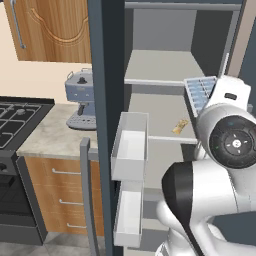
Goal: Open the freezer door, pick up the ice cube tray from the freezer, and place it on the dining counter.
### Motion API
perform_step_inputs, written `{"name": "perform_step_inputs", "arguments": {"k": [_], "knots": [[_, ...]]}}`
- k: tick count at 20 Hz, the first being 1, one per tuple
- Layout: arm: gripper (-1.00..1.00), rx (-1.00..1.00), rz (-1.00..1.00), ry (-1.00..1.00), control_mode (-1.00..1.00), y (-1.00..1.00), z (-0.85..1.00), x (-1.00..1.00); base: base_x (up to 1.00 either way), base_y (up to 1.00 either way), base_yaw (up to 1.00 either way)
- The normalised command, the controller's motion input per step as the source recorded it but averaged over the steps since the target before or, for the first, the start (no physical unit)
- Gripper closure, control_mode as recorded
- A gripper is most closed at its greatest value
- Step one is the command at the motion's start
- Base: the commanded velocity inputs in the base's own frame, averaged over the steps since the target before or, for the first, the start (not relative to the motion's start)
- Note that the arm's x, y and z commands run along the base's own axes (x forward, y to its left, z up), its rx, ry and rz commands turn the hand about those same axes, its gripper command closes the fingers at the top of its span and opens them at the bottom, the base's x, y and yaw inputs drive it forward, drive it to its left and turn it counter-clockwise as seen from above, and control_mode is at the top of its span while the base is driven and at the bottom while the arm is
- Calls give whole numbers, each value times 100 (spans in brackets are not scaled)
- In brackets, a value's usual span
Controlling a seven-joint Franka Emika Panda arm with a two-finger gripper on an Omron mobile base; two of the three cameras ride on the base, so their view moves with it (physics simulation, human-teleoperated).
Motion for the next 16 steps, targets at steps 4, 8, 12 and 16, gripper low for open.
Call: {"name": "perform_step_inputs", "arguments": {"k": [4, 8, 12, 16], "knots": [[100, 0, 0, 0, -100, 0, 0, -24, 0, 0, 0], [100, 0, 0, 1, -100, 0, 0, -17, 0, 0, 0], [100, 0, 0, 0, 100, 0, 0, -8, -45, 0, 4], [100, 0, 0, 0, 100, 0, 0, 0, -91, 0, 29]]}}
